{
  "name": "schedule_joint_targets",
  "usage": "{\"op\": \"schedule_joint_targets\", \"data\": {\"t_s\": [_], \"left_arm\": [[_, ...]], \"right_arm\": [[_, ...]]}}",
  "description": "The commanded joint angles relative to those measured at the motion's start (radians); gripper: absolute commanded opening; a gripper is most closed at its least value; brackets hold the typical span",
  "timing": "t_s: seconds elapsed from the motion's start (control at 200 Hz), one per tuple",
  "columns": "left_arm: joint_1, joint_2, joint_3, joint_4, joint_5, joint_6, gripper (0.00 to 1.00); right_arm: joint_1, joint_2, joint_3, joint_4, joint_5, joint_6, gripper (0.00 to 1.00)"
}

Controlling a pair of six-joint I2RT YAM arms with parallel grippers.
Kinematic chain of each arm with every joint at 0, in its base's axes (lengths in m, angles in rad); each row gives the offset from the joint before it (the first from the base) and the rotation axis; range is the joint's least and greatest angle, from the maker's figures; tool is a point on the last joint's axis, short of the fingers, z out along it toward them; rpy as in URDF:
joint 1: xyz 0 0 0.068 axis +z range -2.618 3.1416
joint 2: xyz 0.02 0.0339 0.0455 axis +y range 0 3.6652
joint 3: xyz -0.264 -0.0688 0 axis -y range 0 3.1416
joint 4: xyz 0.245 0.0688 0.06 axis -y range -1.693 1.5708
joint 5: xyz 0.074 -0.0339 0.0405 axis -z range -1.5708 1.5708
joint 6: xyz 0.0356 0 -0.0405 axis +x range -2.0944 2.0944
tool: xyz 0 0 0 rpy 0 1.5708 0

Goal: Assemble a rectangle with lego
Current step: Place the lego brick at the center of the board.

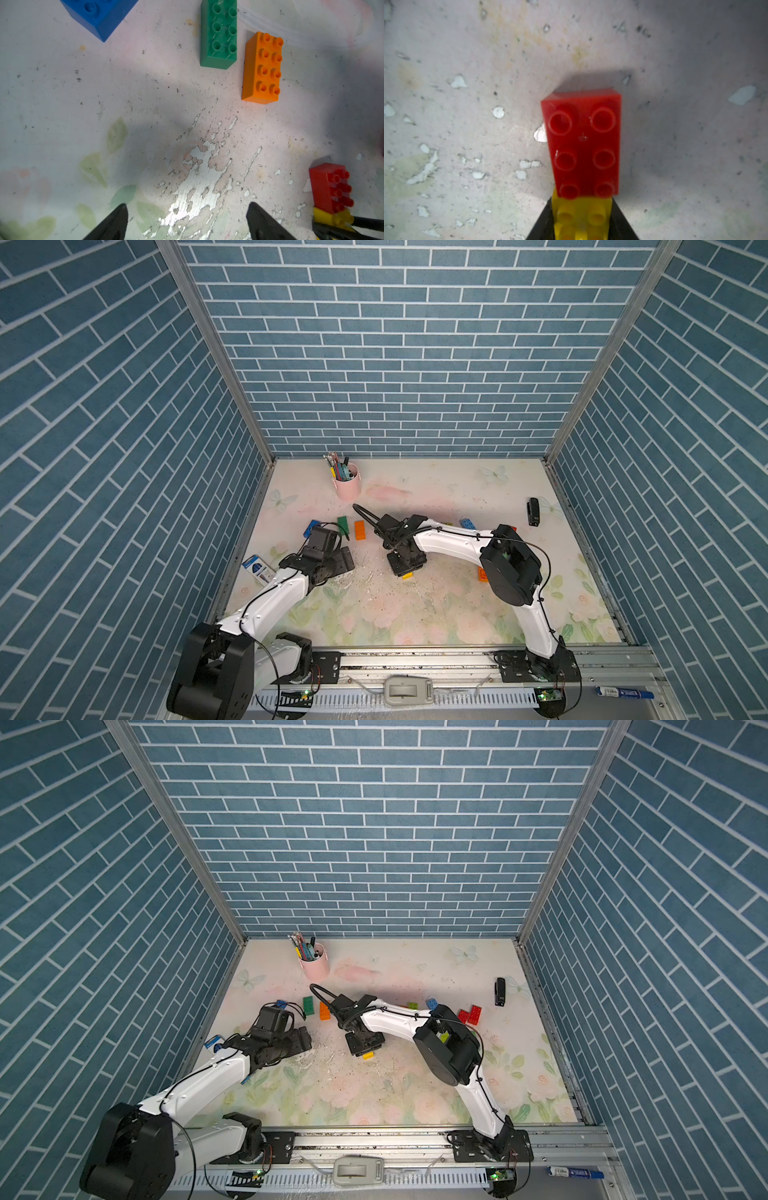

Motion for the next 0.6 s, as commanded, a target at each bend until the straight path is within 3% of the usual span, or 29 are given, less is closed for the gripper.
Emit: {"op": "schedule_joint_targets", "data": {"t_s": [0.0,0.305,0.595], "left_arm": [[-0.004,-0.001,-0.012,0.0,0.004,0.003,0.91],[-0.004,-0.005,-0.006,-0.005,0.006,0.004,0.91],[-0.003,-0.058,0.053,-0.089,-0.017,0.031,0.91]], "right_arm": [[-0.006,0.02,-0.022,-0.008,0.0,-0.004,0.37],[-0.008,0.011,-0.025,-0.007,0.001,-0.026,0.45],[-0.059,-0.16,-0.048,-0.059,-0.081,-0.082,0.71]]}}
